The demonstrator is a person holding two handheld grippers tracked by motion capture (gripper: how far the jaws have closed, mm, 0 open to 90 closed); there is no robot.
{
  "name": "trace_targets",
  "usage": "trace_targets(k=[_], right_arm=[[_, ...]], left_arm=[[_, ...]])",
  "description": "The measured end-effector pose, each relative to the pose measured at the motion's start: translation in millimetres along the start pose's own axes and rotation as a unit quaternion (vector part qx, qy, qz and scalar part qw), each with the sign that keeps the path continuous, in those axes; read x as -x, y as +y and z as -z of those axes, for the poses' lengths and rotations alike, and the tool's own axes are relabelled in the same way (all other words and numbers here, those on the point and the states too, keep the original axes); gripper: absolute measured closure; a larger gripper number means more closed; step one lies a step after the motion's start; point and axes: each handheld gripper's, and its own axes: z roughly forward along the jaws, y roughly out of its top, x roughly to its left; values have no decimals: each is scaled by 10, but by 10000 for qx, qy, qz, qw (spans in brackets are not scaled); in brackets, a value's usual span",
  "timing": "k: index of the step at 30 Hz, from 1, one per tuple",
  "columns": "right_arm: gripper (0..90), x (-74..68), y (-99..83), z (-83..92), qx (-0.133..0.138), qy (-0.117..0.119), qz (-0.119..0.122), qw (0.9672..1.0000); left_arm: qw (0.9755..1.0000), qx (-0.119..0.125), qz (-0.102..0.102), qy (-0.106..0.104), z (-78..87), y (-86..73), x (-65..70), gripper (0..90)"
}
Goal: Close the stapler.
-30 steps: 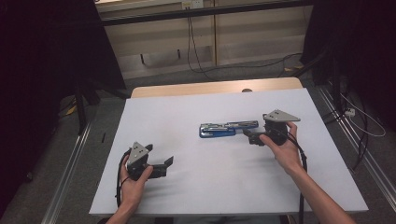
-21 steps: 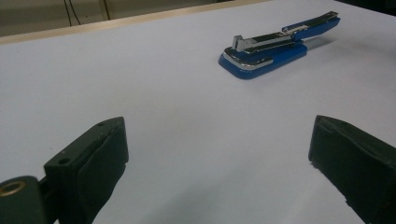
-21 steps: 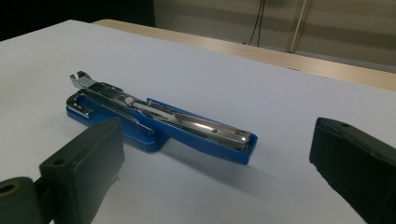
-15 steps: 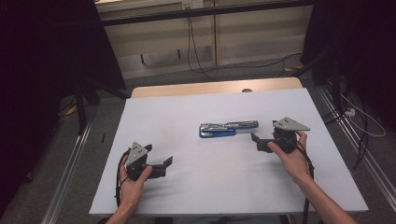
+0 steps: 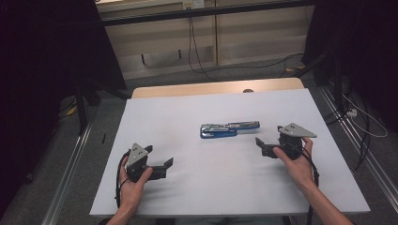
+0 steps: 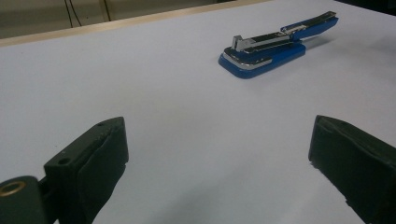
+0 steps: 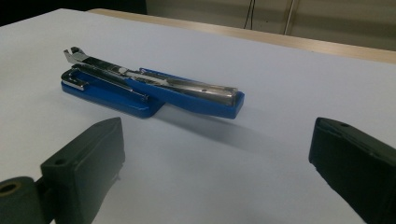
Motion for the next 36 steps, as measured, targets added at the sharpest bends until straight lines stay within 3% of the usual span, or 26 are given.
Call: trace_targets(k=[13, 19, 25, 36], right_arm=[[58, 5, 16, -91, 18, -53, 19, 10000], [69, -40, 26, -130, 0, -84, 211, 9997], [47, 3, 17, -136, 18, 72, 155, 9999], [233, 49, 22, -173, 33, 91, 114, 9999]], left_arm=[[10000, -34, 55, -35, -28, -3, -14, 51], [10000, -34, 58, 14, -35, -2, -7, 49], [10000, -63, -39, -2, -41, 9, 16, 49], [9999, -83, -112, -66, -106, 35, 49, 49]])
